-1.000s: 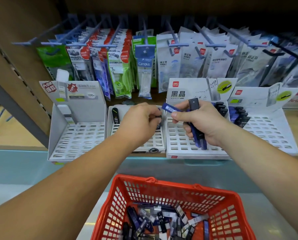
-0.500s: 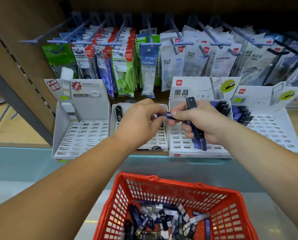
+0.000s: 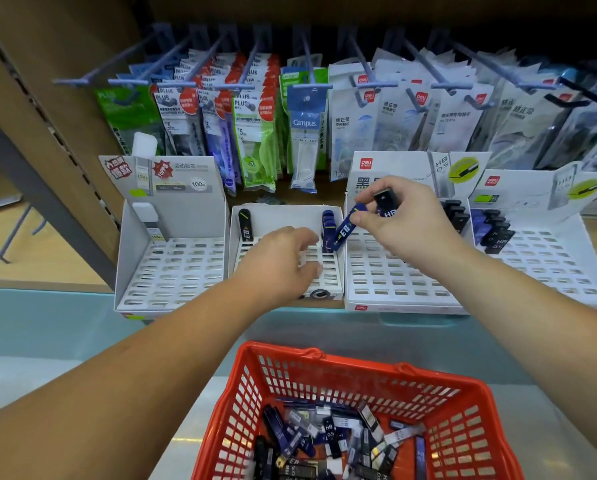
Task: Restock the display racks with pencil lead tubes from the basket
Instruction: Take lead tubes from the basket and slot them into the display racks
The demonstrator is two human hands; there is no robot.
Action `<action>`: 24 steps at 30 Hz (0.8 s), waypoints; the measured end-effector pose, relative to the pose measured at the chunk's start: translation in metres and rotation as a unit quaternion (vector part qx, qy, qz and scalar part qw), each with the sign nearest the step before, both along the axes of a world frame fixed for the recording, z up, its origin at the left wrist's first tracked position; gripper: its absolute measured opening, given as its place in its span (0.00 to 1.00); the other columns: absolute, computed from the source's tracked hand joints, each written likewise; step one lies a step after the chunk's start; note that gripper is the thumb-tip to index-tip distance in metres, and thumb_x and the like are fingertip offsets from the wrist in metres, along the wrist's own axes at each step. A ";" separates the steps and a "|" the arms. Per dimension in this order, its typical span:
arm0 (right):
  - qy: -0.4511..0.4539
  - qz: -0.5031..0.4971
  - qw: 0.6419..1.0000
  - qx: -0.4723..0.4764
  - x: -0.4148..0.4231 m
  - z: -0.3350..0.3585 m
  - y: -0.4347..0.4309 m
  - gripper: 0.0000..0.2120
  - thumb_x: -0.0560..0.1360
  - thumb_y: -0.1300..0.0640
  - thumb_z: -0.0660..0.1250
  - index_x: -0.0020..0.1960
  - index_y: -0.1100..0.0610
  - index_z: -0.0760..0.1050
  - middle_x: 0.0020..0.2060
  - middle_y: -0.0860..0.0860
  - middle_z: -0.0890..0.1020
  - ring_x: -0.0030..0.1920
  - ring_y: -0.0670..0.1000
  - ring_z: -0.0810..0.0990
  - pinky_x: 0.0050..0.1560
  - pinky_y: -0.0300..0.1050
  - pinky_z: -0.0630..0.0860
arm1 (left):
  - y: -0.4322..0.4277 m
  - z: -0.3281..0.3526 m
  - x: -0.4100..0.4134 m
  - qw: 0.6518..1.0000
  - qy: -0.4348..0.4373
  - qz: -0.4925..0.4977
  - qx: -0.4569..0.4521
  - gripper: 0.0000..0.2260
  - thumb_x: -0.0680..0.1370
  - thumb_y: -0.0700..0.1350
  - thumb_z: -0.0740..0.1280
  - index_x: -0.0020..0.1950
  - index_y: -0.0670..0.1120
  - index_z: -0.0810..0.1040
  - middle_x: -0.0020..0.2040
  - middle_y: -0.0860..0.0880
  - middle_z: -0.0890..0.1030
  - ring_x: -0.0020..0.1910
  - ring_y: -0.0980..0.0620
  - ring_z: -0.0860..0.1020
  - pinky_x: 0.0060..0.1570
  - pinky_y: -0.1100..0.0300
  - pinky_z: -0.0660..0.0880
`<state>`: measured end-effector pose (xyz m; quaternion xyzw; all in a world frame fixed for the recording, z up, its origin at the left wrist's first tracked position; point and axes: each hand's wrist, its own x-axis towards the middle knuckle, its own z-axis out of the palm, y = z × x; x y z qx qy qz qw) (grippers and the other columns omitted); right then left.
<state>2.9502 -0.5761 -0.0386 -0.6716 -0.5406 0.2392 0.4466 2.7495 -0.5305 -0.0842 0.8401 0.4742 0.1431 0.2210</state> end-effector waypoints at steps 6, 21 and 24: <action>-0.053 0.054 0.997 -0.016 -0.004 -0.011 0.005 0.09 0.73 0.58 0.79 0.44 0.47 0.81 0.41 0.43 0.83 0.45 0.45 0.81 0.52 0.43 0.77 | 0.001 -0.006 -0.003 0.999 0.029 -0.011 0.012 0.19 0.75 0.54 0.77 0.63 0.50 0.82 0.63 0.50 0.79 0.62 0.49 0.76 0.64 0.51 0.74; -0.273 0.130 0.953 -0.028 -0.020 -0.007 0.014 0.11 0.74 0.58 0.76 0.53 0.46 0.83 0.51 0.45 0.83 0.53 0.51 0.80 0.56 0.54 0.80 | 0.001 -0.007 -0.007 1.000 0.002 0.006 -0.002 0.17 0.74 0.53 0.77 0.61 0.51 0.83 0.62 0.52 0.78 0.61 0.52 0.76 0.62 0.58 0.73; -0.194 0.093 0.976 -0.033 -0.022 -0.013 0.010 0.13 0.74 0.57 0.77 0.54 0.42 0.82 0.52 0.44 0.84 0.55 0.50 0.81 0.60 0.52 0.79 | 0.000 -0.006 -0.008 1.000 -0.009 0.014 -0.013 0.17 0.74 0.53 0.77 0.62 0.52 0.82 0.62 0.54 0.78 0.61 0.54 0.77 0.58 0.63 0.70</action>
